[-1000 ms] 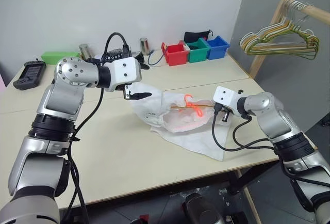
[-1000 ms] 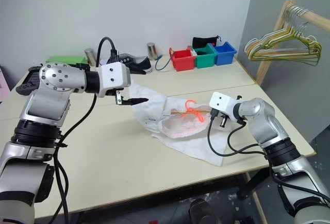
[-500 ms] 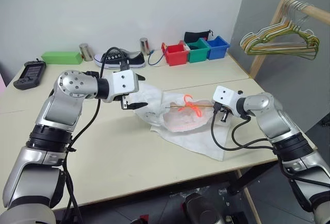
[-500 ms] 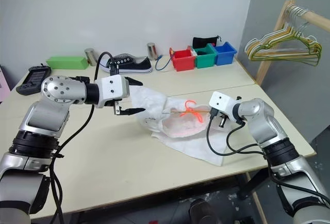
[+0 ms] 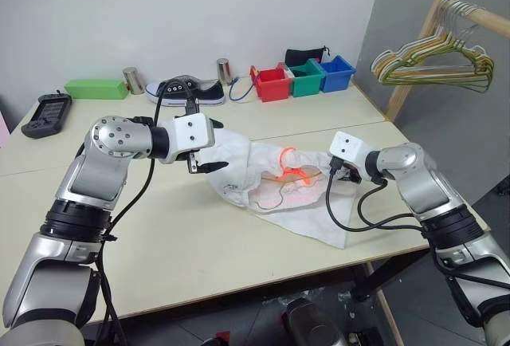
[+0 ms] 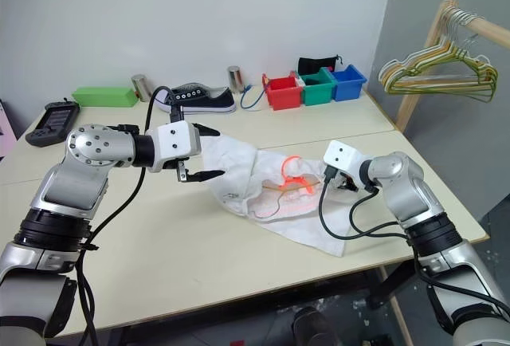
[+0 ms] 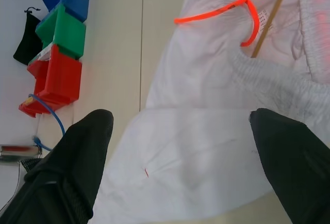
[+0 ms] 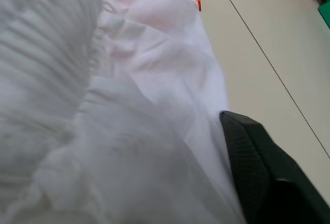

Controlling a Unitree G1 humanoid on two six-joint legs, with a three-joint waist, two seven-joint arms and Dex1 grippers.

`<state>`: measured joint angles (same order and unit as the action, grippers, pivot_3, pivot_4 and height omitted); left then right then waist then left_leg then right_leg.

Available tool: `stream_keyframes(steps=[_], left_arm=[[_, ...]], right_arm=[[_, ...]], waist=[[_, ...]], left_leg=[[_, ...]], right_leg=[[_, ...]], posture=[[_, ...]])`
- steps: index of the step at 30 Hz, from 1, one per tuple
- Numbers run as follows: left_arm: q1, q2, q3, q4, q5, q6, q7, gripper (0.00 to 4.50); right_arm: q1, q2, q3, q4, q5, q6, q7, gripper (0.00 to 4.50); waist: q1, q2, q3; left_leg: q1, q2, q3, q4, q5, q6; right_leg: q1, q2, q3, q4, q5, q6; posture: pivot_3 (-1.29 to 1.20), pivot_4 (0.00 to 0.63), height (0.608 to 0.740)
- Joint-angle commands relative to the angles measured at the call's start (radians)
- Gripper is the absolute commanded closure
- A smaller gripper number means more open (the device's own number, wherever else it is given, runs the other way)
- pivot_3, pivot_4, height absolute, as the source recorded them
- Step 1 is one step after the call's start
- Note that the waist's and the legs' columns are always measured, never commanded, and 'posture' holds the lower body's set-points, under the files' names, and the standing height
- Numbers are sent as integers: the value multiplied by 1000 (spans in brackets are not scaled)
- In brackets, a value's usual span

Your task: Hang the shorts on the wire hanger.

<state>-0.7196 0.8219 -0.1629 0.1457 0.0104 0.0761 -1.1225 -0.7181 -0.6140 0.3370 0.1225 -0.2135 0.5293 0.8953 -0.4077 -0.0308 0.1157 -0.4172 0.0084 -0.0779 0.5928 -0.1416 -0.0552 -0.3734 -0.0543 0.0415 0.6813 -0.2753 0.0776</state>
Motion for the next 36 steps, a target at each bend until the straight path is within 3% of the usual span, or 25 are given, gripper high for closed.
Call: stream_keyframes(steps=[1, 5, 8, 18, 25, 28, 32, 36], left_arm=[[-9, 12, 34, -40, -7, 5, 15, 0], [-13, 11, 33, -42, -7, 7, 15, 0], [-14, 12, 35, -42, -9, 10, 14, 0], [5, 24, 53, -31, -10, 10, 28, 0], [64, 15, 92, -96, -48, 70, 48, 0], [87, -57, 107, -185, -109, 162, 95, 0], [115, -223, 76, -309, -178, 291, 195, 0], [119, -382, 20, -366, -207, 361, 273, 0]], right_arm=[[-15, -12, -16, -32, 3, -19, 5, 3205], [-15, -5, -22, -27, 10, -4, 3, 4067], [-11, 8, -35, -27, 30, 30, 5, 4424], [-12, 50, -164, -30, 203, 289, 16, 4499], [62, 24, -297, -194, 327, 517, -18, 4500], [108, 48, -428, -321, 346, 685, -124, 4500], [181, 114, -611, -525, 292, 917, -297, 4500], [229, 163, -695, -655, 226, 1018, -446, 4500]], waist=[[0, 0, 0], [1, 0, 0], [1, 0, 0], [3, 0, 0], [9, 0, 0], [27, 0, 0], [52, 0, 0], [49, 0, 0]], left_leg=[[0, 0, 0, 0, 0, 0], [0, 0, 0, 0, 0, 0], [0, 0, 0, 0, 0, 0], [0, 0, 0, 0, 0, 0], [0, 0, 0, 0, 0, 0], [-1, 0, 0, 0, 0, 0], [-1, 0, 0, 1, 0, 0], [-1, 0, 1, 1, 0, 0]], right_leg=[[0, 0, 0, 0, 0, 0], [0, 0, 0, 0, 0, 0], [0, 0, 0, 0, 0, 0], [0, 0, 0, 0, 0, 0], [0, 0, 0, 0, 0, 0], [0, 0, 0, 0, 0, 0], [0, 0, 0, -1, 0, 0], [1, 0, 0, -1, 0, 0]], posture=[[-282, 25, 740], [-282, 25, 740], [-282, 25, 740], [-282, 34, 740], [-279, 40, 740], [-298, 44, 740], [-365, 52, 740], [-427, 55, 740]])
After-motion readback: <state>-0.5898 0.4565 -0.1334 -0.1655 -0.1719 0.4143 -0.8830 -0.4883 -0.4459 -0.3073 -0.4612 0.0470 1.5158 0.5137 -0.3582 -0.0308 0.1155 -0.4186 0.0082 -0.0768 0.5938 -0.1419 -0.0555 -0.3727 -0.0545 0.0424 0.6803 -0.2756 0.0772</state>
